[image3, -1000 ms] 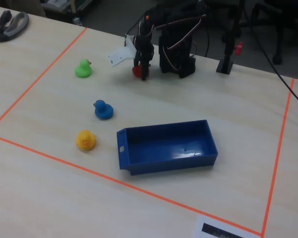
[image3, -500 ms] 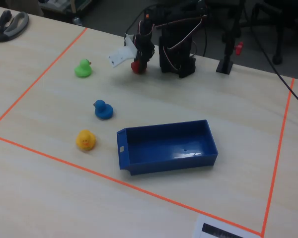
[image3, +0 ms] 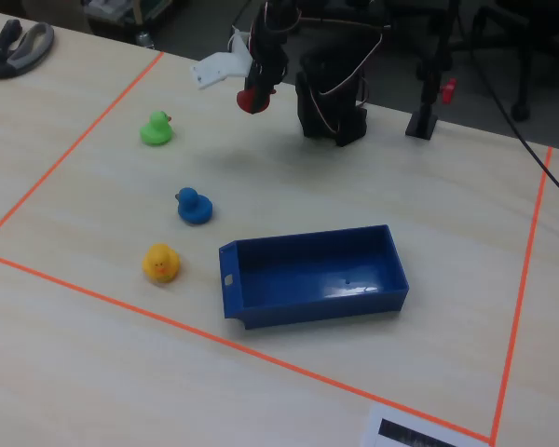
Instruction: Grasp red duck and put it into box.
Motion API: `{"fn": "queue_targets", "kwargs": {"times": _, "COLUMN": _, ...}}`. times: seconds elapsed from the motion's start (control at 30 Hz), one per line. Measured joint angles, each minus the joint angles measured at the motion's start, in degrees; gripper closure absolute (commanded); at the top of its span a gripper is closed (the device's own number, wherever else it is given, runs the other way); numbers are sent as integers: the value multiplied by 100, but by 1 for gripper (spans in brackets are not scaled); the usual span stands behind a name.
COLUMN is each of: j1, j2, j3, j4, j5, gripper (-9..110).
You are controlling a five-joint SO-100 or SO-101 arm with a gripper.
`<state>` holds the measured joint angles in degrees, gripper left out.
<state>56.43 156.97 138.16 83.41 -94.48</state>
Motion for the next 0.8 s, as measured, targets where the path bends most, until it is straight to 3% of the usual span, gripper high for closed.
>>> {"fn": "queue_targets", "kwargs": {"times": 0.3, "j1": -2566, "j2": 422, "j3": -1125, "j4": -316, "j5": 2426, "gripper": 101}}
{"fn": "queue_targets", "kwargs": {"times": 0.5, "j1": -3472, "j2": -167, "j3": -1292, "j4": -1564, "j5": 3894, "gripper": 101}}
{"fn": "queue_targets", "kwargs": {"times": 0.8, "j1": -4939, "j2": -879, "j3": -246, "j4": -4017, "j5": 5124, "gripper": 101}}
